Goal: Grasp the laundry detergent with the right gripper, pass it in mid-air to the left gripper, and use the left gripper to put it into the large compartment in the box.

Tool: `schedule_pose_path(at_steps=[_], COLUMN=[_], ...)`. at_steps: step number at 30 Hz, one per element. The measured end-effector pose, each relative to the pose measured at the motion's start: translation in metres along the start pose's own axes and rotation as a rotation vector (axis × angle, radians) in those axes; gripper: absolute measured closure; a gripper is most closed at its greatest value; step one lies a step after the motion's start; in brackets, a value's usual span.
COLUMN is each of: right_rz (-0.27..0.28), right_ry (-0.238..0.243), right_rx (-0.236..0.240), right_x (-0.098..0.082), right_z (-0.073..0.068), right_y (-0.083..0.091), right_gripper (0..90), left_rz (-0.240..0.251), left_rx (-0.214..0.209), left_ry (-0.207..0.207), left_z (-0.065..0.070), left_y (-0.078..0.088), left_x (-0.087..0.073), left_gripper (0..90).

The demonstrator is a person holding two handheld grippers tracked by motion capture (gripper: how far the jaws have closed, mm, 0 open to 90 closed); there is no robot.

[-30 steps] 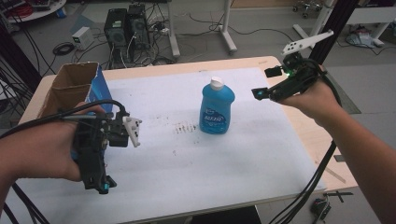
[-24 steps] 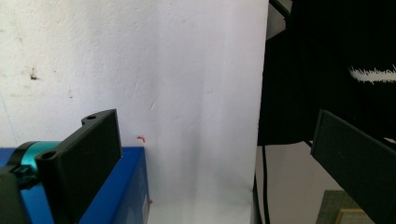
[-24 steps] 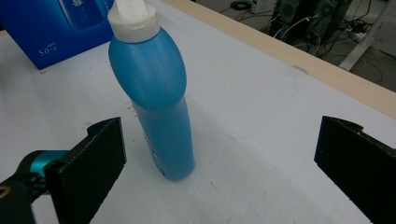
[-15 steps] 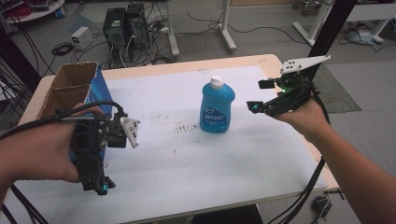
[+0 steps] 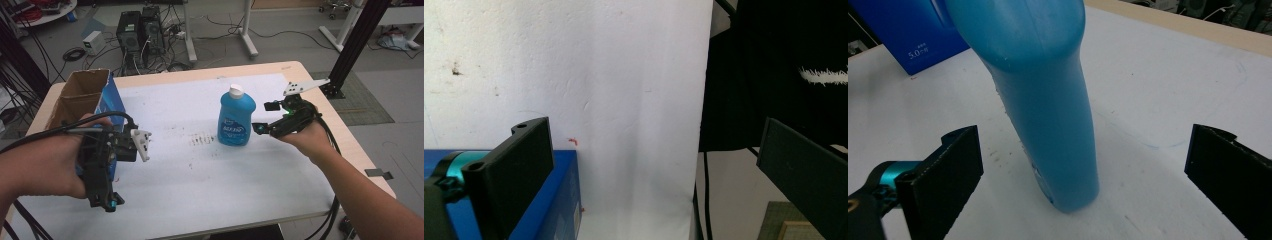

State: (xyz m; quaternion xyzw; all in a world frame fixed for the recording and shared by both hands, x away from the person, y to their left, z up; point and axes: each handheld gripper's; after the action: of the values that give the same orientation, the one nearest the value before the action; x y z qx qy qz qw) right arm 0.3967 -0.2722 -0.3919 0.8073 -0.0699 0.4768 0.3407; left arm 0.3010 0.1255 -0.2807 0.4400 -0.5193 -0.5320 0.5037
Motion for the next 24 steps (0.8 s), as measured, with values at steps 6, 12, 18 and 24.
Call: schedule_pose_path(at_steps=[6,12,18,24], right_rz=[-0.022,-0.031,-0.034,-0.035], right_ry=[-0.016,-0.028,-0.026,-0.031], right_rx=[0.020,0.046,0.072,0.090], right_x=[-0.003,-0.007,-0.009,-0.010], right_z=[0.003,0.005,0.003,0.002], right_y=[-0.017,-0.030,-0.042,-0.049], right_gripper=[1.3,1.3,1.3,1.3], left_rz=[-0.003,-0.007,-0.011,-0.009], left_rx=[0.000,-0.004,-0.005,-0.007], left_ry=[-0.001,0.004,0.012,0.008], left_z=[-0.001,-0.001,-0.001,-0.001], left_y=[-0.001,-0.001,-0.002,-0.003], left_x=[-0.001,-0.004,-0.007,-0.006], left_gripper=[1.7,1.7,1.8,1.8])
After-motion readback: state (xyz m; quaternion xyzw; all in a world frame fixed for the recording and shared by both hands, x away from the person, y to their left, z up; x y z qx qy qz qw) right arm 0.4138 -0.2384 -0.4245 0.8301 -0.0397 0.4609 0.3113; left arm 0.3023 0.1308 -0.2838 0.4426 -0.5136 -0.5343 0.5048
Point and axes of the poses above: each handheld gripper's, and its own axes: y roughly backward along the jaws, x roughly out of its top, z roughly to its right, and after that the axes turned 9 degrees about -y, right-handed
